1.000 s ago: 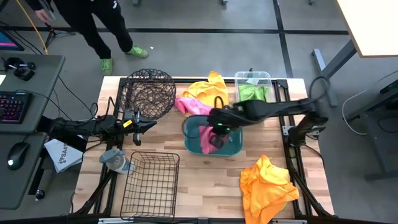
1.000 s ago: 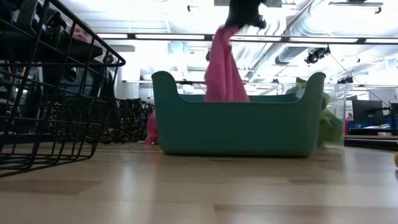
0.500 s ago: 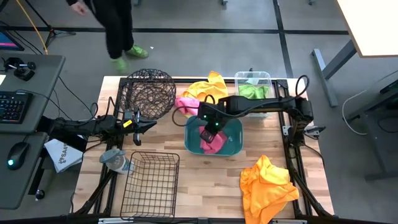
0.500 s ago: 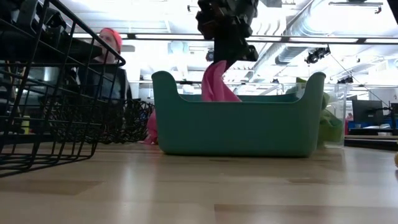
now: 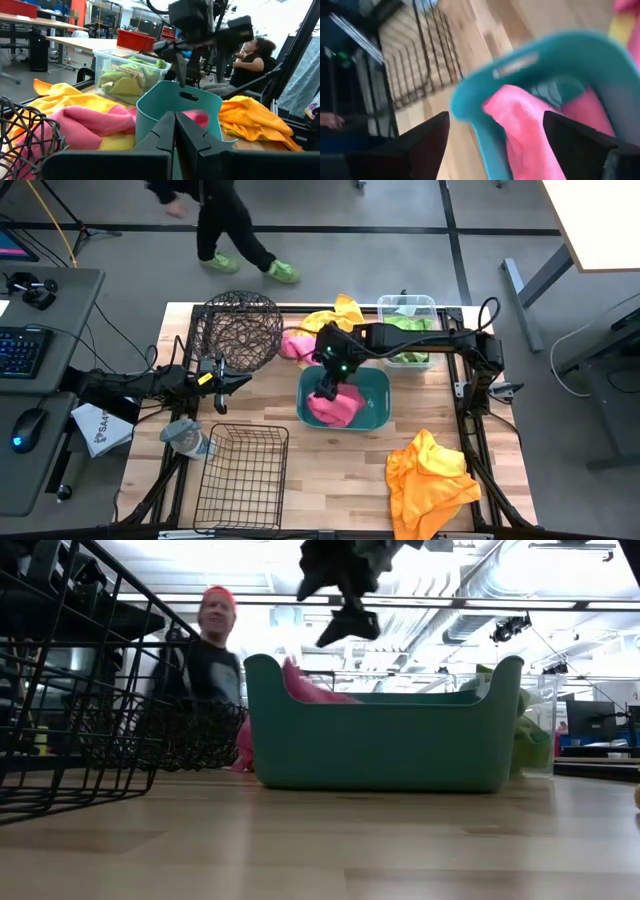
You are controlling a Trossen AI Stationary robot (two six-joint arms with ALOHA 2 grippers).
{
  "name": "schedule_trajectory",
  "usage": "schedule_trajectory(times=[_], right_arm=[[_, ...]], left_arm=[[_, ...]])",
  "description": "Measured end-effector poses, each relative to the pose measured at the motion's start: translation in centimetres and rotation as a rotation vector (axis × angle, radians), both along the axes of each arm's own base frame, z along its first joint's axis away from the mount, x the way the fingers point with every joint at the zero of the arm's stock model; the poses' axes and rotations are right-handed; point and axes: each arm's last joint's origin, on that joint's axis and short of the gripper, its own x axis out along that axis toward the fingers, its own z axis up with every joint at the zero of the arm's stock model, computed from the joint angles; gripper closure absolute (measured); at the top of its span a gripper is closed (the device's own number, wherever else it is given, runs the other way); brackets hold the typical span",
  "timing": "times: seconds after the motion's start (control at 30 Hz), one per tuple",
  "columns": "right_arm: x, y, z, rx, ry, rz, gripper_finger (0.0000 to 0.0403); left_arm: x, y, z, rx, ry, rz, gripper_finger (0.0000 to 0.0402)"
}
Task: Sort microfiber towel by color & place in baskets
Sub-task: Put the pink microfiber cloth into the green bin
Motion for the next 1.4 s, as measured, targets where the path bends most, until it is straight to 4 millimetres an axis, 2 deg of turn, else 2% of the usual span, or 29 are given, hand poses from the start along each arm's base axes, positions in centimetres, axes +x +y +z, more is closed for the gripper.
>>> schedule_trajectory(times=[0.1, 0.2, 0.43, 0.63, 0.83, 0.9, 0.97, 1.03, 1.1, 1.13, 1.27, 1.4], right_arm=[[0.7, -1.9, 0.2, -0.043, -0.085, -0.060, 0.0081], [1.6, -4.2, -0.7, -0.148, -0.125, -0.144, 0.0080], [3.4, -8.5, -6.0, -0.322, -0.024, -0.267, 0.0080], [4.5, -9.2, -9.2, -0.417, 0.023, -0.256, 0.0080], [5.0, -9.3, -10.9, -0.462, 0.057, -0.237, 0.0086], [4.9, -9.4, -11.4, -0.497, 0.095, -0.256, 0.0110], [4.9, -9.4, -11.5, -0.517, 0.104, -0.269, 0.0163], [4.8, -9.5, -10.5, -0.522, 0.103, -0.267, 0.0249], [5.1, -9.6, -8.8, -0.527, 0.067, -0.243, 0.0350], [5.2, -9.7, -7.9, -0.529, 0.054, -0.226, 0.0375], [5.7, -9.5, -3.7, -0.541, 0.011, -0.219, 0.0382], [5.3, -8.5, 2.9, -0.602, -0.075, -0.197, 0.0395]], left_arm=[[0.0, 0.0, 0.0, 0.000, 0.000, 0.001, 0.0401], [0.0, 0.0, 0.0, 0.000, 0.000, 0.000, 0.0401], [0.0, 0.0, 0.0, 0.000, 0.001, 0.000, 0.0402], [0.0, 0.0, 0.0, 0.000, 0.000, 0.000, 0.0401], [0.0, 0.0, 0.0, 0.000, 0.000, 0.000, 0.0402], [0.0, 0.0, 0.0, 0.000, 0.000, 0.000, 0.0401], [0.0, 0.0, 0.0, 0.000, 0.000, 0.000, 0.0401], [0.0, 0.0, 0.0, 0.000, 0.000, 0.000, 0.0402], [0.0, 0.0, 0.0, 0.000, 0.000, 0.000, 0.0401], [0.0, 0.0, 0.0, 0.000, 0.000, 0.000, 0.0401], [0.0, 0.0, 0.0, 0.000, 0.000, 0.000, 0.0402], [0.0, 0.0, 0.0, 0.000, -0.001, 0.000, 0.0401]])
